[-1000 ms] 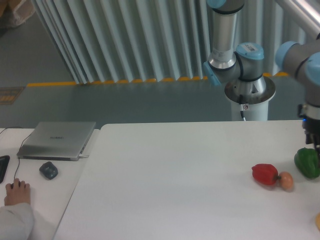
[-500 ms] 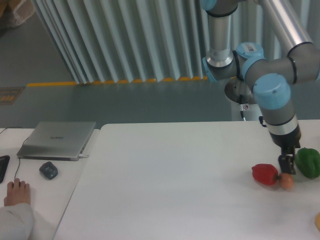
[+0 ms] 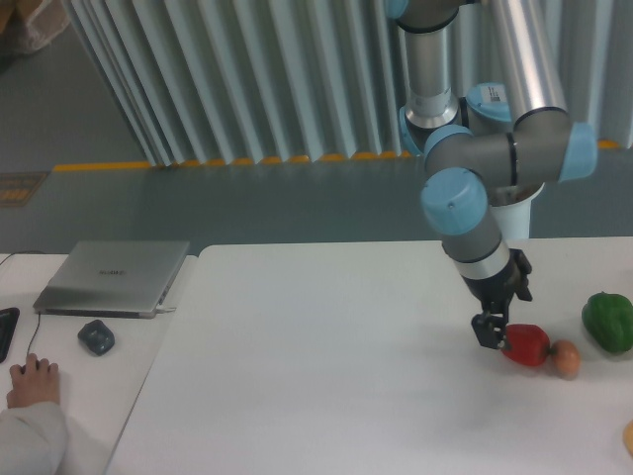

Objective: Place the red peppers in a basket
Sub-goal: 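Close the gripper around the red bell pepper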

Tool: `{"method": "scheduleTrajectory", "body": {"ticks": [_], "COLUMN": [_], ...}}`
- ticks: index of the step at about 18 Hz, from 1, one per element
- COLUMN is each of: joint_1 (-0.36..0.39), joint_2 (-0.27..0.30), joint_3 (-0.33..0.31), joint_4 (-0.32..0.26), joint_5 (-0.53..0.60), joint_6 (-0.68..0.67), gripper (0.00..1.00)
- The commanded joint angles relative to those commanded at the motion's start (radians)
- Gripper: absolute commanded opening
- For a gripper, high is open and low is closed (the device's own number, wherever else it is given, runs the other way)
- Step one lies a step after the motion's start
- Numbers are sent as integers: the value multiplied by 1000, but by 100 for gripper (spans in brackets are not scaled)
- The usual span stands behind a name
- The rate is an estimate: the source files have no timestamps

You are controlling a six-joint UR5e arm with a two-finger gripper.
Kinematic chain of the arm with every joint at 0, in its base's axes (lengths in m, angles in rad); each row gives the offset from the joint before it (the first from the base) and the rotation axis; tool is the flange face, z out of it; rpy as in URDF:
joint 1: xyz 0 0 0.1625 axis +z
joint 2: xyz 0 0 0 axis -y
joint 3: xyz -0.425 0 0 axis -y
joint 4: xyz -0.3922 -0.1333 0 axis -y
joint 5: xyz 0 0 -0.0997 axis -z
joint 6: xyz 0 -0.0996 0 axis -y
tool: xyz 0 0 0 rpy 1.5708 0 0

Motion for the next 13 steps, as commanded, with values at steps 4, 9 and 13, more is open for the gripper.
{"method": "scheduleTrajectory", "body": {"ticks": [4, 9, 13], "joint_1": [-3, 8, 23], "joint_2": [-11, -55, -75], "joint_3": [-26, -26, -23], "joint_4": [3, 55, 66], "joint_5": [12, 42, 42], "joint_6": [5, 2, 2], "gripper": [100, 100, 100]}}
